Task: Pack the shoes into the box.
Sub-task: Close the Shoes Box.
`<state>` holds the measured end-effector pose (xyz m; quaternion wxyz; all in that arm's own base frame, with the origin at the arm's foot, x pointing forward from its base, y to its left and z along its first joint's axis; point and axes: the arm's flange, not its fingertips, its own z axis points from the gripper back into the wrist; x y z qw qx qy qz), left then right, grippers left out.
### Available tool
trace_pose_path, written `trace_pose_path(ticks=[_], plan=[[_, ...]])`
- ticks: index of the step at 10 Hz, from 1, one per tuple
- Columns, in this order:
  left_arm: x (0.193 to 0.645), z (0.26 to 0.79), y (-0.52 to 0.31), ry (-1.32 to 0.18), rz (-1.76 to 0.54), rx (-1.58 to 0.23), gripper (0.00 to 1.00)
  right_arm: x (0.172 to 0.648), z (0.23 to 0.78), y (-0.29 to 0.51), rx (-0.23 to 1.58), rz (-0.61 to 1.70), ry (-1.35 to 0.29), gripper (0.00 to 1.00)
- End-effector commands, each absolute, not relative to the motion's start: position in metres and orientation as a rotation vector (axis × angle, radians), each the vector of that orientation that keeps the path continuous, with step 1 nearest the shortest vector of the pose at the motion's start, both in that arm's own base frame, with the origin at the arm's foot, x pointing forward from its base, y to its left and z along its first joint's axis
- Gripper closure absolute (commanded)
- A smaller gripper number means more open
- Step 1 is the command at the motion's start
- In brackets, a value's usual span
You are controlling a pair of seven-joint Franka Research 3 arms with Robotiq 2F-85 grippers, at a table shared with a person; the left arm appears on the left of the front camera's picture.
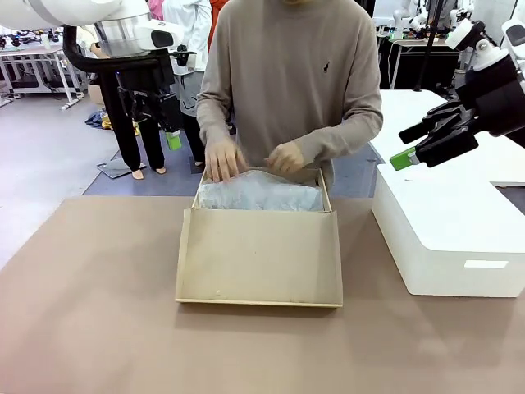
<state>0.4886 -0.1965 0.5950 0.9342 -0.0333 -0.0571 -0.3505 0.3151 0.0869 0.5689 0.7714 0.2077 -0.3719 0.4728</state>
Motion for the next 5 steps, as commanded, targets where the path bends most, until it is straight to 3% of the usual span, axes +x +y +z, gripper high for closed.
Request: trace_pose_path(ticks=[1,5], plan=[[0.489,0.595,-0.196,-0.116,-0.724,-0.068,0.00,0.319,0.568,0.086,0.473,1.046,-0.826,0.00],[0.503,0.594,-0.156,-0.038,-1.144,-0.045,0.00,0.319,0.568,0.086,0.473,1.046,-0.826,0.00]])
